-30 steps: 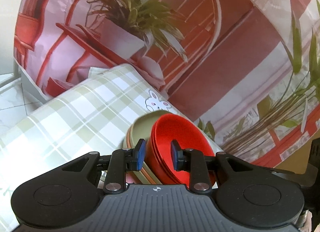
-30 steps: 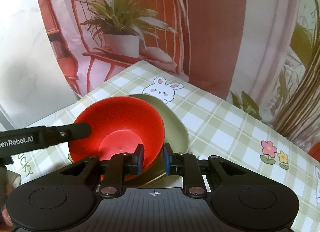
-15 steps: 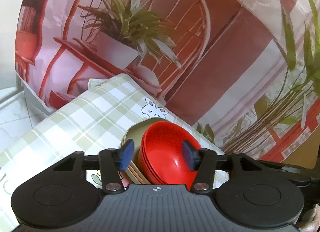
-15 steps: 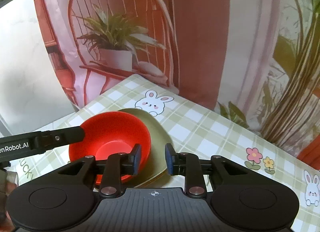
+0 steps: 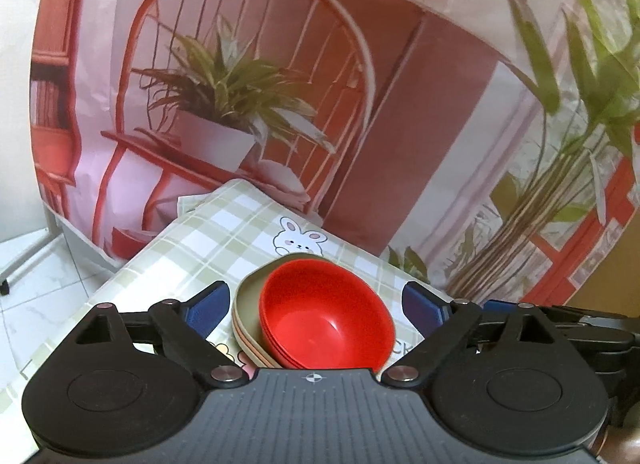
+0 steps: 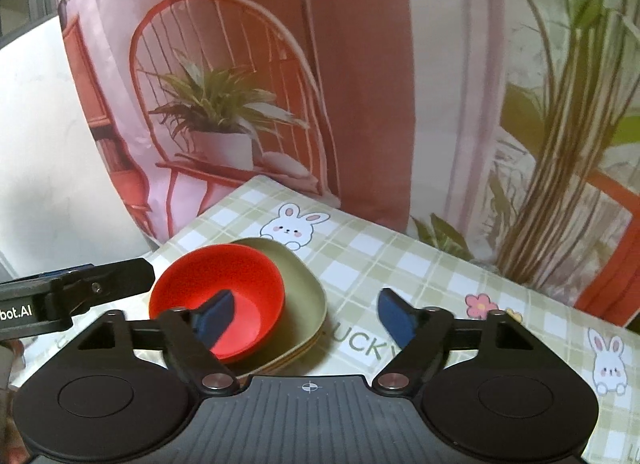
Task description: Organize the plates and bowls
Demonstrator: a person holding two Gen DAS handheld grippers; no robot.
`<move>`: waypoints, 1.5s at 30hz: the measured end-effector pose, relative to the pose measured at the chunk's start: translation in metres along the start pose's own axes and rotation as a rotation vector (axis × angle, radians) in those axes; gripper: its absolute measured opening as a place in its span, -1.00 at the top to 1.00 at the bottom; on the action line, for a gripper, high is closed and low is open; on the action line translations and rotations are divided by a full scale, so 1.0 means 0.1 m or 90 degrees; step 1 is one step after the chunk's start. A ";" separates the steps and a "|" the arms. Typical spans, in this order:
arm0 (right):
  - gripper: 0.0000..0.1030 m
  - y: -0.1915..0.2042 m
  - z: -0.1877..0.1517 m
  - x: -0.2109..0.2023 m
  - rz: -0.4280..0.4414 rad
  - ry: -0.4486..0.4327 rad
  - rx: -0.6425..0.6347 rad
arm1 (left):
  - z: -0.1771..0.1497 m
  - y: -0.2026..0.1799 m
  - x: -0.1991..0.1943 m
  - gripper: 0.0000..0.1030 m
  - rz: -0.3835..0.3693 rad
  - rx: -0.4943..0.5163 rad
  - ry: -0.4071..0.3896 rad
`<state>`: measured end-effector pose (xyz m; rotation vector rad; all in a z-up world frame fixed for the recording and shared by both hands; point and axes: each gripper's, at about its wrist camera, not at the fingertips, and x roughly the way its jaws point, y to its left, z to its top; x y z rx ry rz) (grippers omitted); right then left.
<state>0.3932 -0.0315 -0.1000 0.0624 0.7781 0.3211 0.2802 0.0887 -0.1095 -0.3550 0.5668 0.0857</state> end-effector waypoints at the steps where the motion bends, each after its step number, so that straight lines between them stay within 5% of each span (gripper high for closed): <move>1: -0.76 -0.02 -0.01 -0.03 0.002 -0.003 0.006 | 0.00 -0.03 -0.02 -0.89 0.008 0.007 0.000; 7: -0.99 -0.12 -0.10 -0.22 0.007 -0.015 0.045 | -0.01 -0.15 -0.19 -1.00 0.030 0.045 -0.002; 19: -0.99 -0.35 -0.29 -0.87 -0.042 -0.049 0.078 | -0.02 -0.57 -0.56 -0.99 0.065 0.126 -0.018; 33: -0.99 -0.71 -0.43 -2.08 -0.094 -0.161 0.119 | -0.04 -1.31 -1.17 -0.99 -0.002 0.226 -0.072; 45: -0.99 -0.60 -0.53 -2.98 -0.141 -0.236 0.129 | -0.04 -1.78 -1.89 -0.99 -0.014 0.298 -0.161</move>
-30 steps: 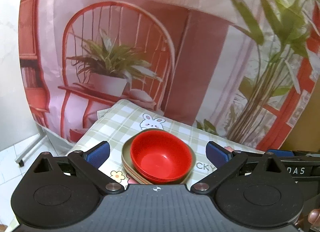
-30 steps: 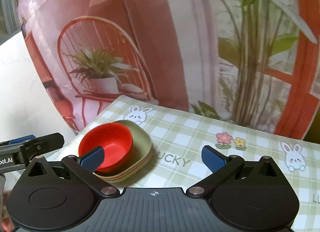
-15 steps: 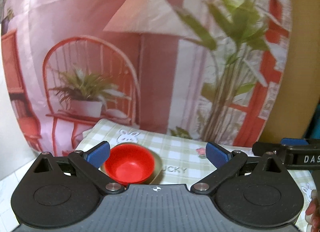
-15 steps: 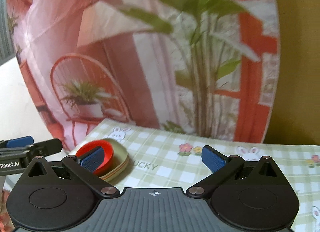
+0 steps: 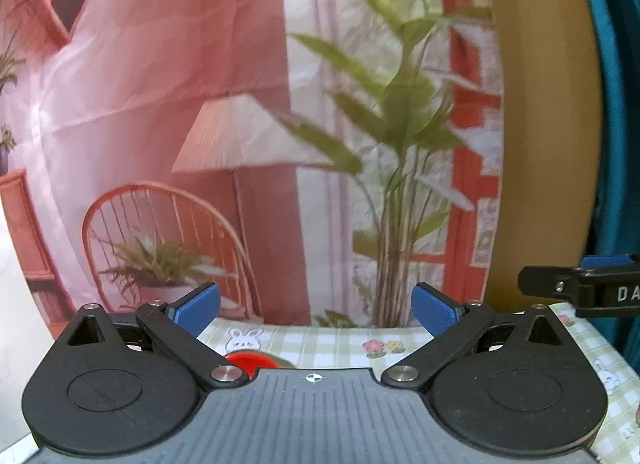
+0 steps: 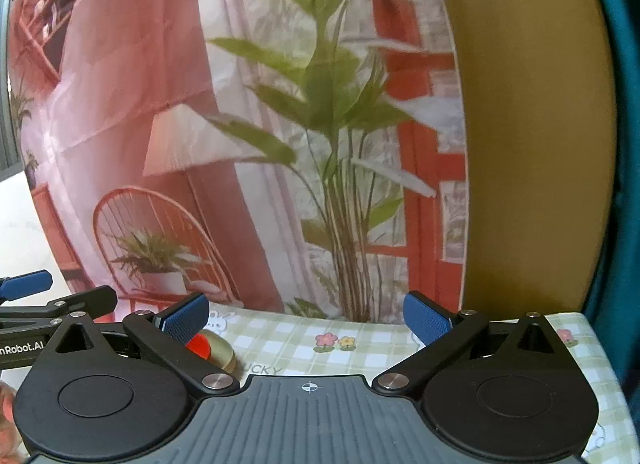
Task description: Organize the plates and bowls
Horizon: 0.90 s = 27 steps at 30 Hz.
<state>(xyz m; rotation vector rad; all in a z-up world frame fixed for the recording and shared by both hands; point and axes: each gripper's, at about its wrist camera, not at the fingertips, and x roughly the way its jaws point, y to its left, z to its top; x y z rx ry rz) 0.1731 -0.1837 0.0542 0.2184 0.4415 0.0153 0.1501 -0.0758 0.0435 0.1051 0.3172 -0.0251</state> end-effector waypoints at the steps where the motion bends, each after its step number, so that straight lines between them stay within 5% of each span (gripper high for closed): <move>1: -0.99 0.02 0.01 -0.07 -0.004 -0.005 -0.004 | 0.03 0.00 -0.07 -0.99 -0.007 -0.004 -0.006; 7: -0.99 0.11 0.07 -0.45 -0.013 -0.034 -0.011 | 0.12 0.07 -0.34 -0.99 -0.058 -0.038 -0.026; 27: -0.99 0.34 0.16 -0.98 -0.024 -0.065 -0.027 | 0.18 0.15 -0.92 -0.99 -0.057 -0.021 -0.082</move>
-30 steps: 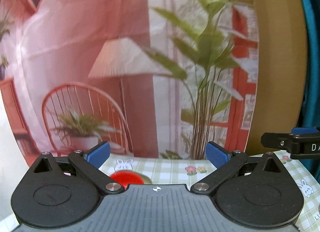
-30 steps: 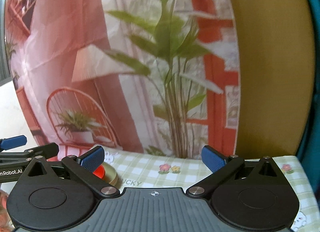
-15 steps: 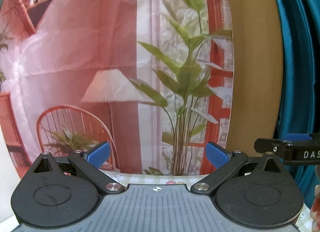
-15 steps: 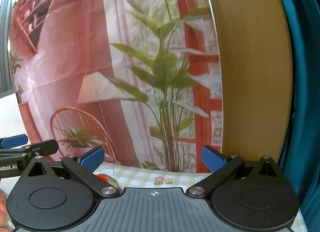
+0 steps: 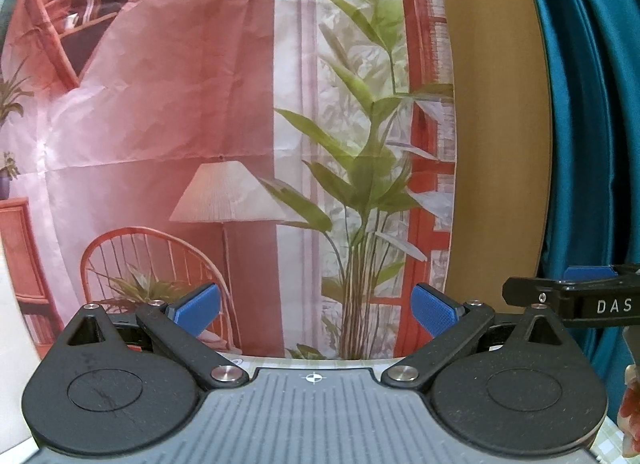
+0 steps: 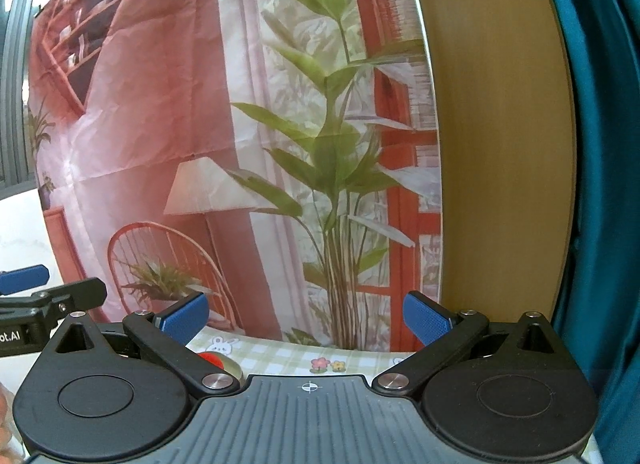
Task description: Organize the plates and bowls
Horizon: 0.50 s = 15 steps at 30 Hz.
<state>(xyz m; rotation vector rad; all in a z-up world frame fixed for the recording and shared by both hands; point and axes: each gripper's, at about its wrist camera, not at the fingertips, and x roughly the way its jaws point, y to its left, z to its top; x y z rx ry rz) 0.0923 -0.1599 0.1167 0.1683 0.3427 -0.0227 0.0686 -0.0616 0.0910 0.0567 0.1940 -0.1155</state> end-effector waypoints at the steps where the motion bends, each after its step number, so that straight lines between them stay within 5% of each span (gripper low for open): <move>1: -0.99 0.01 0.00 0.00 0.000 0.000 -0.002 | 0.00 0.00 0.00 -0.99 -0.002 -0.001 -0.001; 15: -0.99 0.07 0.01 0.02 0.003 0.004 -0.008 | -0.01 0.05 0.01 -0.99 0.005 -0.014 -0.003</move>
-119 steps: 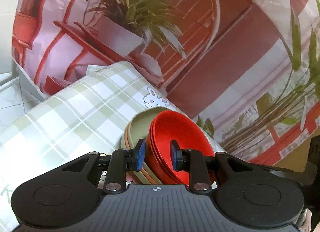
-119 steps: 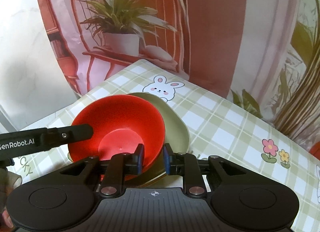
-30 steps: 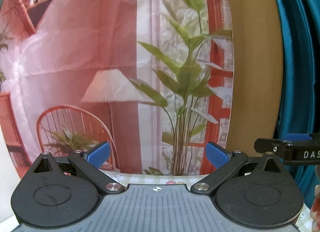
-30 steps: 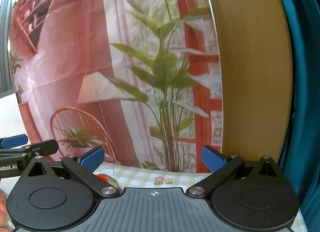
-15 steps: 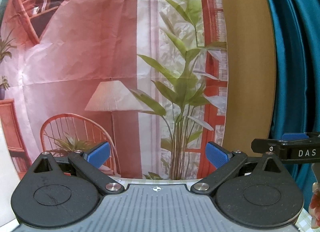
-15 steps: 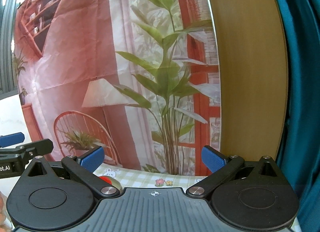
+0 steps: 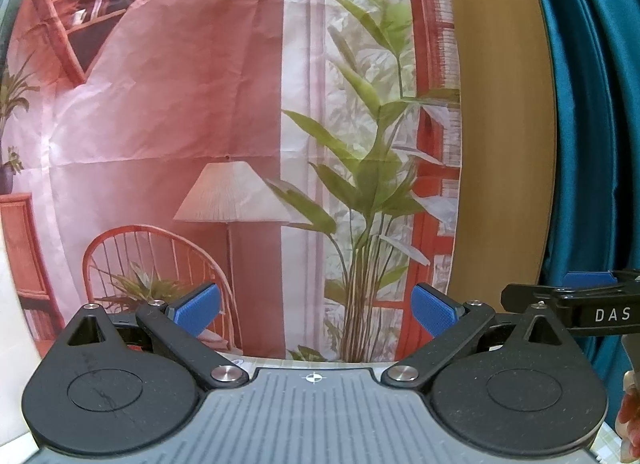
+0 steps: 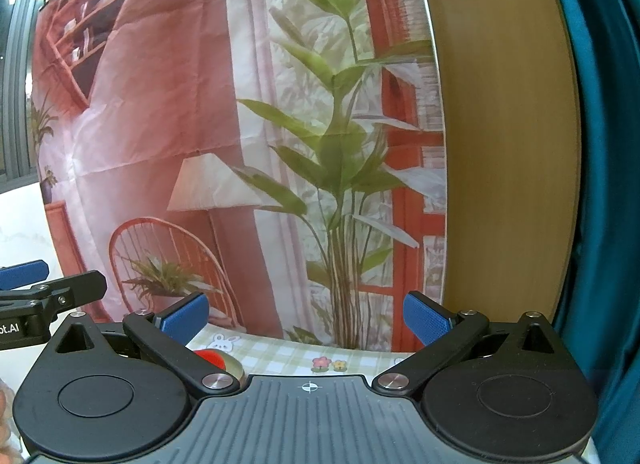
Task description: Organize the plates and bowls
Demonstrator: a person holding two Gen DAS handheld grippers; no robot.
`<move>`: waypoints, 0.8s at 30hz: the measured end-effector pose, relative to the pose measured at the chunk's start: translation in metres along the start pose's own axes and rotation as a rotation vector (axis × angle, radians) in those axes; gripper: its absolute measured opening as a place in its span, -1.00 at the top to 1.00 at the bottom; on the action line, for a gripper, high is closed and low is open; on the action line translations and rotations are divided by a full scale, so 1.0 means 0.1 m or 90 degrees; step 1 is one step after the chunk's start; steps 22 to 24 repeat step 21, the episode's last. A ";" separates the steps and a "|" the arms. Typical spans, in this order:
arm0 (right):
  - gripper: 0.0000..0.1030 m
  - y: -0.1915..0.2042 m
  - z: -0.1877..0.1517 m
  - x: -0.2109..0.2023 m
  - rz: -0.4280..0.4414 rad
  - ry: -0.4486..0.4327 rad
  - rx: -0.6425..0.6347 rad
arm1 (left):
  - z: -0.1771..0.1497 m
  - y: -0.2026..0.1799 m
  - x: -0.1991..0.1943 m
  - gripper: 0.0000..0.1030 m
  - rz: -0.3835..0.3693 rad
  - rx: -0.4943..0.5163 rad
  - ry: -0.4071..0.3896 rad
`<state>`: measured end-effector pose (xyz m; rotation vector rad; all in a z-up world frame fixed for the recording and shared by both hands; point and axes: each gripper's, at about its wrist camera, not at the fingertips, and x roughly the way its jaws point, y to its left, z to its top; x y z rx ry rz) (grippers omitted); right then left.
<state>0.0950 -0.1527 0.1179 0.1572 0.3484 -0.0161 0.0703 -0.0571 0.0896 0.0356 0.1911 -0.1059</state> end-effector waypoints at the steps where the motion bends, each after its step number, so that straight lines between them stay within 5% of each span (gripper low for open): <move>1: -0.99 0.00 0.00 0.00 0.000 0.000 -0.001 | 0.00 0.00 0.00 -0.99 0.001 -0.001 0.001; 24: -0.99 0.06 -0.01 0.01 0.004 0.004 -0.011 | -0.02 0.05 0.00 -0.99 0.012 -0.003 -0.003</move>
